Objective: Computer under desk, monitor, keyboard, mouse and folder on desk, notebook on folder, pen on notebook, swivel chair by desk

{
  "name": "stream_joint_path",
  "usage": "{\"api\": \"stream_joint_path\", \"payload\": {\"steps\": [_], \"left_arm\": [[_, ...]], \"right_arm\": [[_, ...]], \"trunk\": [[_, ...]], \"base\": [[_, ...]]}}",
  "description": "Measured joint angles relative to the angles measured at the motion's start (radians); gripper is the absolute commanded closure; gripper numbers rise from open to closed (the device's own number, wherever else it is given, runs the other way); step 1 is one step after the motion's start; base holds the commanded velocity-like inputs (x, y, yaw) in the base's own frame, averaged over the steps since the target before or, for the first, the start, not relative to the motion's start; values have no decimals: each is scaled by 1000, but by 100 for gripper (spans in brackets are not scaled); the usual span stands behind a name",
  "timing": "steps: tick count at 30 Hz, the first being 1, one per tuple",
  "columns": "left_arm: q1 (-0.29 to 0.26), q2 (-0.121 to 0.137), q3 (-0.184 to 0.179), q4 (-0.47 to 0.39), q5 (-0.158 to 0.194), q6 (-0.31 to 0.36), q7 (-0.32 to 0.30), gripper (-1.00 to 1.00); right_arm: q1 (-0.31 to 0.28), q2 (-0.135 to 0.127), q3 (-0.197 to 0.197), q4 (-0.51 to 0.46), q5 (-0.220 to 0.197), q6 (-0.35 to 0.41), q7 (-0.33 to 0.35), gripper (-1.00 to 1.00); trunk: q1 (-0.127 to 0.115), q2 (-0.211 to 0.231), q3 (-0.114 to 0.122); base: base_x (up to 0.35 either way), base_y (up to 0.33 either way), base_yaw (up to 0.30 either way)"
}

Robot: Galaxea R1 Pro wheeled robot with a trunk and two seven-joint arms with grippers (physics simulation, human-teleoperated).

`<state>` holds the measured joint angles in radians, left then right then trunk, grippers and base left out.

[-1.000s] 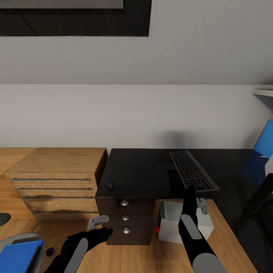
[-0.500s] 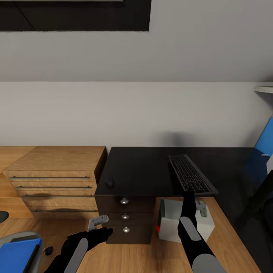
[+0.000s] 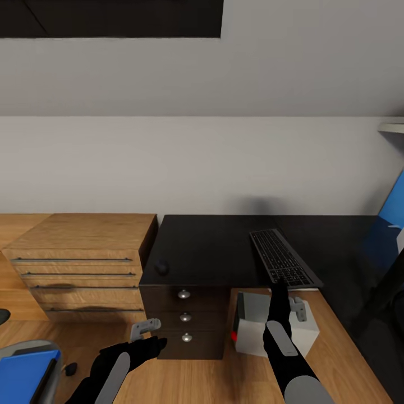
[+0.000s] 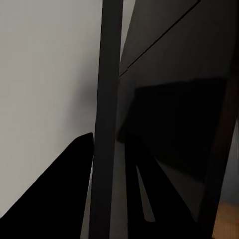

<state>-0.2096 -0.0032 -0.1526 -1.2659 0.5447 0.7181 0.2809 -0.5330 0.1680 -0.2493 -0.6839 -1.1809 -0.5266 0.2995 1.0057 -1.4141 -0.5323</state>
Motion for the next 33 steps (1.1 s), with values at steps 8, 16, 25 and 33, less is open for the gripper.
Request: {"api": "stream_joint_path", "payload": {"steps": [8, 16, 25, 33], "left_arm": [[0, 0, 0, 0, -1, -1, 1, -100], [0, 0, 0, 0, 0, -1, 1, -100], [0, 0, -1, 0, 2, -1, -1, -100], [0, 0, -3, 0, 2, -3, -1, -100]], "right_arm": [[0, 0, 1, -8, 31, -7, 2, 100], [0, -1, 2, -18, 30, -7, 12, 100], [0, -1, 2, -18, 30, -7, 12, 100], [0, -1, 2, -14, 32, -7, 1, 100]], "trunk": [[31, -56, -25], [58, -105, -47], [58, -105, -47], [42, -77, -34]], "base": [[0, 0, 0], [0, 0, 0], [0, 0, 0], [0, 0, 0]]}}
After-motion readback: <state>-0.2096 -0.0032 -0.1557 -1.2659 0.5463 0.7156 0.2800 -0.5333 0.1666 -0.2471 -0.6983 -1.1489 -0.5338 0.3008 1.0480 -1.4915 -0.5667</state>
